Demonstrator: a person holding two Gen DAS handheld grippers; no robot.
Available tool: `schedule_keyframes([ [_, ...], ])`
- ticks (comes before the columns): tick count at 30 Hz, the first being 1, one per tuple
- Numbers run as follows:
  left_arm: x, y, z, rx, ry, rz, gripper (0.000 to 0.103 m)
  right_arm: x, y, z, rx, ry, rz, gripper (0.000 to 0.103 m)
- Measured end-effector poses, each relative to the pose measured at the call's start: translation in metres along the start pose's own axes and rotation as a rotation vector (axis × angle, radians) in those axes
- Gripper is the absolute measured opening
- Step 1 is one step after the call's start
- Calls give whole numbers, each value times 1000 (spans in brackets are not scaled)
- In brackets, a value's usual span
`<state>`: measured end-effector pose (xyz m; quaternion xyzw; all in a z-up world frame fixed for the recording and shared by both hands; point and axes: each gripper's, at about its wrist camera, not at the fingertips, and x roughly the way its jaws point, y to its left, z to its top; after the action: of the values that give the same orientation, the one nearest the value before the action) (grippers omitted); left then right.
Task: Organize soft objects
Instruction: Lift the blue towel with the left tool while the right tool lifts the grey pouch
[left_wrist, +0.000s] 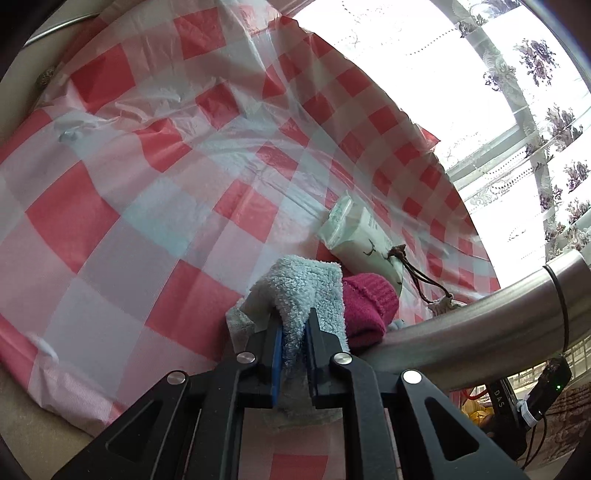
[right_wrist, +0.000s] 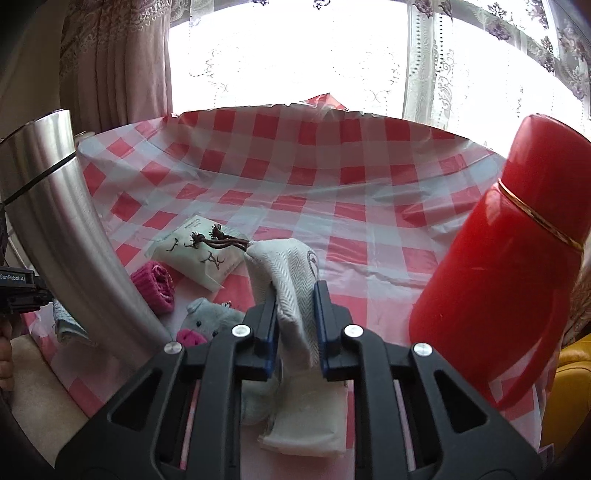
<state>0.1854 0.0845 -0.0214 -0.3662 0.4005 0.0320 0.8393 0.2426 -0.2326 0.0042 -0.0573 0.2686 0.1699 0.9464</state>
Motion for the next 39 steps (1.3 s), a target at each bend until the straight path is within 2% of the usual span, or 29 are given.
schedule_keyframes([
  [15, -41, 0, -36, 16, -18, -19, 11, -90, -48, -48, 117, -38, -69, 12],
  [18, -49, -5, -44, 26, -19, -29, 10, -99, -54, -60, 122, -9, -78, 12],
  [20, -52, -7, -48, 37, -18, -31, 10, -96, -55, -64, 103, 47, -77, 12],
  [21, -53, -9, -51, 41, -16, -30, 10, -94, -55, -66, 88, 66, -87, 17],
  [23, -54, -10, -53, 44, -13, -26, 10, -89, -52, -68, 60, 99, -86, 55],
  [24, -54, -11, -53, 47, -13, -23, 10, -87, -51, -68, 49, 97, -84, 85],
  [25, -54, -12, -54, 50, -13, -21, 10, -86, -50, -69, 37, 89, -84, 88],
  [28, -54, -16, -57, 67, -5, -15, 10, -73, -47, -65, 16, 114, -73, 88],
  [33, -52, -24, -67, 99, 16, -8, 10, -37, -50, -53, 67, 179, -81, 88],
  [38, -53, -34, -76, 134, 31, -10, 10, 0, -48, -47, 66, 246, -104, 87],
  [39, -53, -36, -77, 140, 31, -9, 10, 3, -49, -46, 70, 249, -104, 71],
])
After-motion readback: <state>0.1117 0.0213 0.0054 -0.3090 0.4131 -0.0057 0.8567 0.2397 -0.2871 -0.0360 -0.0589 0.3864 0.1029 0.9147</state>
